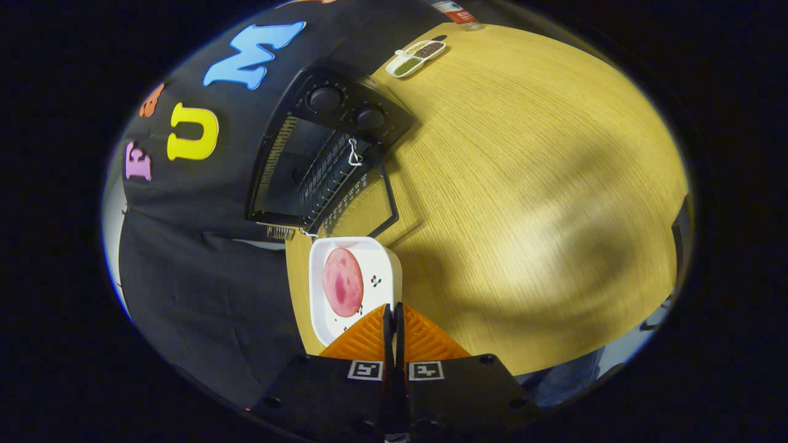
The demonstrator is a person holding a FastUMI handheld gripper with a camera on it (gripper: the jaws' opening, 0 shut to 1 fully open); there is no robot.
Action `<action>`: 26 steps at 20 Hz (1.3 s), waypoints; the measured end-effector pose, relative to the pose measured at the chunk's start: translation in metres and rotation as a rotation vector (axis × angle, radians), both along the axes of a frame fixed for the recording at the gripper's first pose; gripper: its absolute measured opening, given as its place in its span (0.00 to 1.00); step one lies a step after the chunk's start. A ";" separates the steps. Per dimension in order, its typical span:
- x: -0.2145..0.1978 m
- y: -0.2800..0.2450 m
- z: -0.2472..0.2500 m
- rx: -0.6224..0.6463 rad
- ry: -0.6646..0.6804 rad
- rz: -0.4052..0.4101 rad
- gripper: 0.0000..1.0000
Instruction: Open the toaster oven, put the food inside, and close the toaster oven door.
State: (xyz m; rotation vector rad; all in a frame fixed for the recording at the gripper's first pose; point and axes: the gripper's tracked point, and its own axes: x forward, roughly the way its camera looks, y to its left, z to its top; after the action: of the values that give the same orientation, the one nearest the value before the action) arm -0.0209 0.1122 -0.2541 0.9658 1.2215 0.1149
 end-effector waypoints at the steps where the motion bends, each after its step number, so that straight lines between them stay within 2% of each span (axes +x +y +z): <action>1: 0.005 0.004 0.004 0.007 -0.014 -0.043 0.01; 11: 0.052 0.045 0.022 0.055 -0.041 -0.370 0.01; 19: 0.104 0.086 0.003 0.069 0.005 -0.524 0.02; 26: 0.152 0.094 -0.008 0.064 0.009 -0.687 0.02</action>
State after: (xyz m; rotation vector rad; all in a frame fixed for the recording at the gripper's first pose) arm 0.1311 0.2066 -0.2620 1.3920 0.8404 -0.3944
